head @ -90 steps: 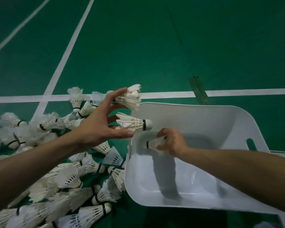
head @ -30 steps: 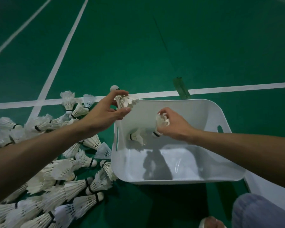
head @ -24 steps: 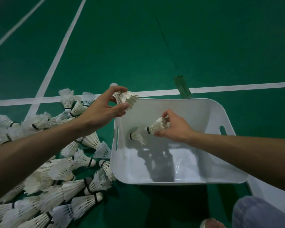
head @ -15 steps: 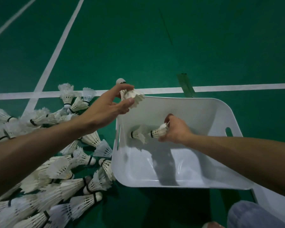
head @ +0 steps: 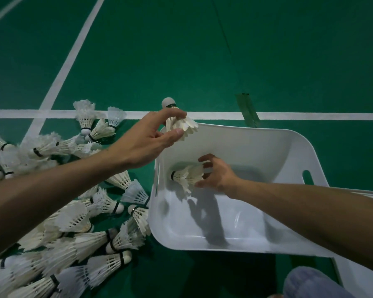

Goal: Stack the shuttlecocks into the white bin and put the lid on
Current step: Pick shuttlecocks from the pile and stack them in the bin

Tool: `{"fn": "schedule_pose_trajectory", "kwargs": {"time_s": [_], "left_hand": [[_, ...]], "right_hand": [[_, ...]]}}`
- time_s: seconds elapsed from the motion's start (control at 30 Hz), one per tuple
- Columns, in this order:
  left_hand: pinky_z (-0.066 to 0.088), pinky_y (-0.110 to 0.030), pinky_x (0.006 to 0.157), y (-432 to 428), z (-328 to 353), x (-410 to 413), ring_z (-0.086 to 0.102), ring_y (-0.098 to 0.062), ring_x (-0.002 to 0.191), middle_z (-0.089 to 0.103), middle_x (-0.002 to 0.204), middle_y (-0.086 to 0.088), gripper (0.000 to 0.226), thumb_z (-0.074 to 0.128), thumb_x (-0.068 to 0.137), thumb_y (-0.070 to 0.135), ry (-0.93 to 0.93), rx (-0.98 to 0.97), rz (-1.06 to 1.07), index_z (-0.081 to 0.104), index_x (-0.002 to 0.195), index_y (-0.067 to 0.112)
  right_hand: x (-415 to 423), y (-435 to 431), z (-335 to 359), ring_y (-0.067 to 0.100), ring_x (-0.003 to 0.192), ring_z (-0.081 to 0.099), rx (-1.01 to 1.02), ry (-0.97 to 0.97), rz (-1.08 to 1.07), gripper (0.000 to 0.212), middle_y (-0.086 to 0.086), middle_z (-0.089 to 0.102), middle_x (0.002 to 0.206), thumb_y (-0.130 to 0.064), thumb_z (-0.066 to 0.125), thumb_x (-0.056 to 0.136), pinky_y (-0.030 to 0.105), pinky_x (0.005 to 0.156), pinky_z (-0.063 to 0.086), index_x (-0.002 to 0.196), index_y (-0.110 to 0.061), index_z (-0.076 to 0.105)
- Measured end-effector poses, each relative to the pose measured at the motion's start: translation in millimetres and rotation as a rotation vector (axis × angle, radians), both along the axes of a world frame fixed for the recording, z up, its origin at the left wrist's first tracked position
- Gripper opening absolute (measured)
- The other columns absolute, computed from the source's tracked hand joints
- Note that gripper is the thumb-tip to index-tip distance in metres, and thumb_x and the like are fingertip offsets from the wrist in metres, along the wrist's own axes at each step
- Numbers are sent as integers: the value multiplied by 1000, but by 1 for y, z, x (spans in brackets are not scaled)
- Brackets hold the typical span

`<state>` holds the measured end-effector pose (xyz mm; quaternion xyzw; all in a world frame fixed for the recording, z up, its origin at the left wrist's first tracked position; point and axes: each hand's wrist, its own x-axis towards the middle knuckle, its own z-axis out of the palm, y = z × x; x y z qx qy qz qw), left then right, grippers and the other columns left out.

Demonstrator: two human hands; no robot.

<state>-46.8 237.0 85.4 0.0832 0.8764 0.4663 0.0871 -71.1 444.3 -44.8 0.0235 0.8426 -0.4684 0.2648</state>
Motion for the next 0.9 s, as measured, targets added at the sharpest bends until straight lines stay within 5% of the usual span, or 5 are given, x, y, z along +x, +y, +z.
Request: {"fn": "schedule_pose_trajectory", "kwargs": {"time_s": [0.23,0.43,0.6,0.8,0.9], "left_hand": [[52,-44,92,1,1,-1,66,-20,95,45,133,-5,33,47,96,39,4,-11,-17,49,129,39],[52,-41,93,0,-1,-4,62,-21,101,46,125,-5,32,43,98,40,6,-15,-30,52,128,39],[44,-35,98,7,2,-7,52,-15,106,46,120,-1,30,43,98,35,13,-109,-53,53,125,42],[39,-15,75,25,7,-1,56,-11,91,43,117,3,37,54,95,26,-19,-210,-111,50,129,42],[52,-30,78,36,3,5,59,-14,88,49,112,4,50,58,92,10,-158,-93,-112,48,131,39]], "right_hand": [[-5,5,-12,16,64,61,53,37,-32,56,17,58,115,12,81,63,17,58,55,113,-3,60],[-5,0,-14,20,81,62,9,39,-87,54,13,58,114,7,82,65,38,83,57,113,-5,60],[-5,-2,-7,30,78,63,-114,-42,-143,57,14,47,122,16,76,68,23,49,54,111,-13,53],[2,12,20,33,88,67,-229,43,-188,61,13,55,112,4,85,60,47,83,57,110,-10,54],[12,27,39,24,81,68,-325,67,-196,58,12,61,108,1,86,61,37,81,58,110,-12,58]]}}
